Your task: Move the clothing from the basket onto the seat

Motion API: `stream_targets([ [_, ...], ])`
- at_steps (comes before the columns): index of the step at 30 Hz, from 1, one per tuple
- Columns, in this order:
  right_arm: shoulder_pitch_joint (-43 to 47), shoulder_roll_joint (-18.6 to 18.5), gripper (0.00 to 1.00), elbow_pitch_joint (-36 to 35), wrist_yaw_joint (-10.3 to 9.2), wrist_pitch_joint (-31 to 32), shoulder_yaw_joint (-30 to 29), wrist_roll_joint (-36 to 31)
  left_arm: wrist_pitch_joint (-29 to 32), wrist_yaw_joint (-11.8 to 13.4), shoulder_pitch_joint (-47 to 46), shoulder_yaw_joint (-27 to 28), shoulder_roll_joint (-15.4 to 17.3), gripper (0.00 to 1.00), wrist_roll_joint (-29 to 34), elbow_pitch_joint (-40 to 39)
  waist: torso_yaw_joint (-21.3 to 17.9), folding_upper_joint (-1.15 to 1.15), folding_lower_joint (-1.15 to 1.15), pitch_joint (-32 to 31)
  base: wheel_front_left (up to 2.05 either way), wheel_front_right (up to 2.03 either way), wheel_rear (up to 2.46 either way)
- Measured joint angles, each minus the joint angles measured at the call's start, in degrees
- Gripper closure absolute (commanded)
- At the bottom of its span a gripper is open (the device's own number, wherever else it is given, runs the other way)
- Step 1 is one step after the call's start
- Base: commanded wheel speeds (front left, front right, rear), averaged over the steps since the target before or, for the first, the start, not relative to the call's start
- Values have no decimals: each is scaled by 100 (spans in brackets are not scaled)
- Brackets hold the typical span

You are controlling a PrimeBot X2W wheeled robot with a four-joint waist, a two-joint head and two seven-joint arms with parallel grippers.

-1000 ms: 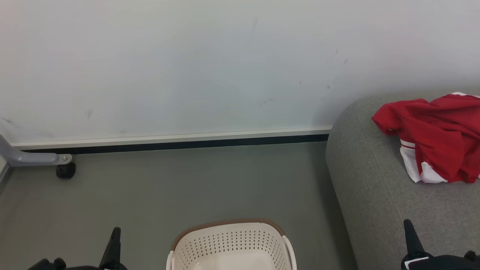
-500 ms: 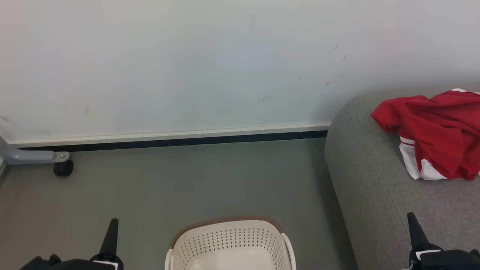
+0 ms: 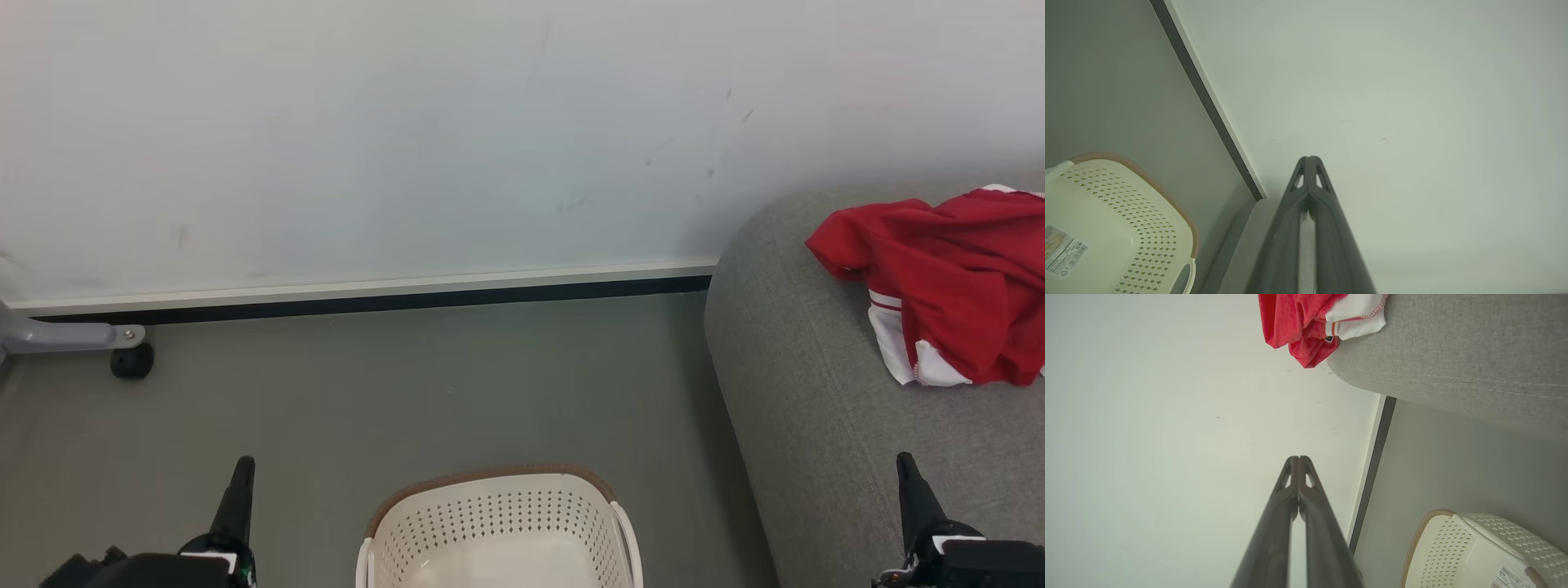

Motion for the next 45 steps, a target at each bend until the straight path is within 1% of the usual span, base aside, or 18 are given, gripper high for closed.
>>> stream_targets([
  [9, -120, 49, 100, 85, 102, 152, -175, 612, 146, -122, -126, 164, -85, 100, -510, 58, -20, 0, 0, 47, 0, 0, 0],
  [12, -163, 54, 100, 88, 119, 165, -185, 626, 154, -140, -153, 170, -97, 100, -597, 59, -20, 0, 0, 48, 0, 0, 0],
  [45, -178, 57, 100, 88, 126, 165, -185, 627, 154, -140, -153, 174, -98, 100, -599, 65, -20, 0, 0, 47, 0, 0, 0],
])
